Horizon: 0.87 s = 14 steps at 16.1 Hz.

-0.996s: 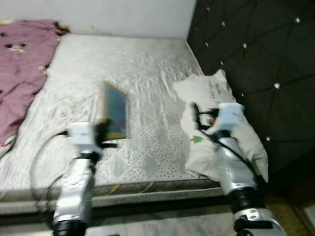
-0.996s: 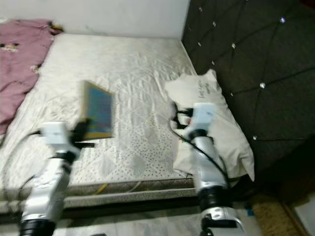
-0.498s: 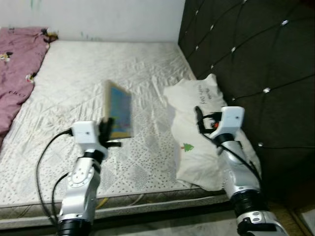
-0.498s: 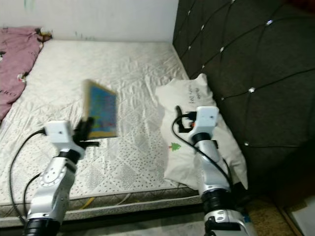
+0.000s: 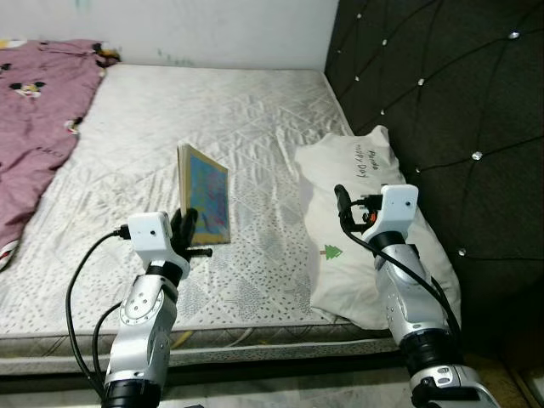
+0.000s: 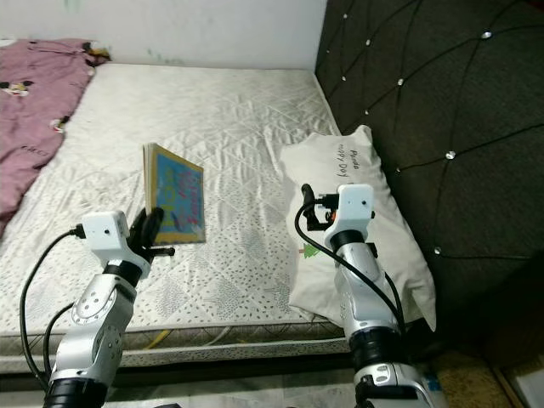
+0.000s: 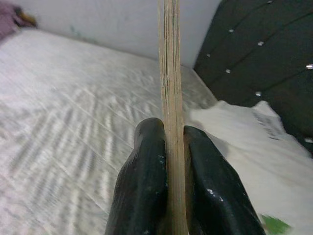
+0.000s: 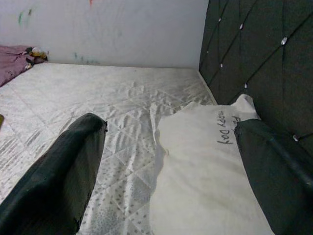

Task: Clean up the room

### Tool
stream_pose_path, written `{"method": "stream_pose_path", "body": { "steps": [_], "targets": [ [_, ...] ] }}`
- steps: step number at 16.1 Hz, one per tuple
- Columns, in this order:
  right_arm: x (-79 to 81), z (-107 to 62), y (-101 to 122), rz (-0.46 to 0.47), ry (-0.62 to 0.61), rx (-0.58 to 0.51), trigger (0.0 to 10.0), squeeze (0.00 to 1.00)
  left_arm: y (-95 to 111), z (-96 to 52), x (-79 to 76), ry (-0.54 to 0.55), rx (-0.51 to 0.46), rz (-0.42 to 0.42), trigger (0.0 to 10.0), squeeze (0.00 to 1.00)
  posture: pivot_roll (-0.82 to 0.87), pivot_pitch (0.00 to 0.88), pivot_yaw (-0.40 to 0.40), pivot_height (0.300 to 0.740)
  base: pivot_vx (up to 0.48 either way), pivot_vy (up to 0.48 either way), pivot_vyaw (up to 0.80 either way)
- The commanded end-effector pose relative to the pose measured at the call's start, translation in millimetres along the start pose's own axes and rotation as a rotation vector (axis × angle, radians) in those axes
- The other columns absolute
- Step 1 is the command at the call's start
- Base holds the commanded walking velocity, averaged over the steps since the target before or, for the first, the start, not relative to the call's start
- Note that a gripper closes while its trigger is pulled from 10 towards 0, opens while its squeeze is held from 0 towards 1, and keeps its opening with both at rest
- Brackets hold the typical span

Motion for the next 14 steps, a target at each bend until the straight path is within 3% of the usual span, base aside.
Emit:
{"method": "stream_pose_path", "body": {
  "steps": [1, 4, 8, 14],
  "targets": [
    [-3.6, -3.1, -1, -0.006, -0.003, 0.008, 10.0, 0.00, 6, 0.7, -13.2, -0.063, -0.019, -0.038, 10.0, 0.00, -0.05, 0.091, -0.057, 0.740, 0.000, 0.000, 0.00],
    [-12.2, -10.8, -5, -0.004, -0.009, 0.030, 10.0, 0.00, 0, 2.1, -20.1, -0.055, 0.005, -0.124, 10.0, 0.00, -0.07, 0.116, -0.063, 0.740, 0.000, 0.000, 0.00],
    [-20.2, -19.6, -7, 0.040, -0.009, 0.056, 10.0, 0.00, 4, 0.1, -19.4, -0.045, -0.009, -0.116, 10.0, 0.00, -0.08, 0.131, -0.072, 0.740, 0.000, 0.000, 0.00],
    [-4.9, -23.8, -9, 0.055, 0.054, 0.078, 10.0, 0.00, 3, -7.1, -11.5, 0.008, -0.009, -0.082, 10.0, 0.00, -0.07, 0.167, -0.072, 0.732, 0.000, 0.000, 0.00]
  ]
}}
Point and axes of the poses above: a point about 5 cm out from each wrist's last joint towards the gripper, its own z axis pointing out of the wrist towards the gripper, its own y axis along the axis of the wrist's last joint, x = y × z, the point moved 2 cm from there along z, pointing out of the wrist towards the gripper, and after that the axes turned 5 degrees about z, right-handed, at the moved point
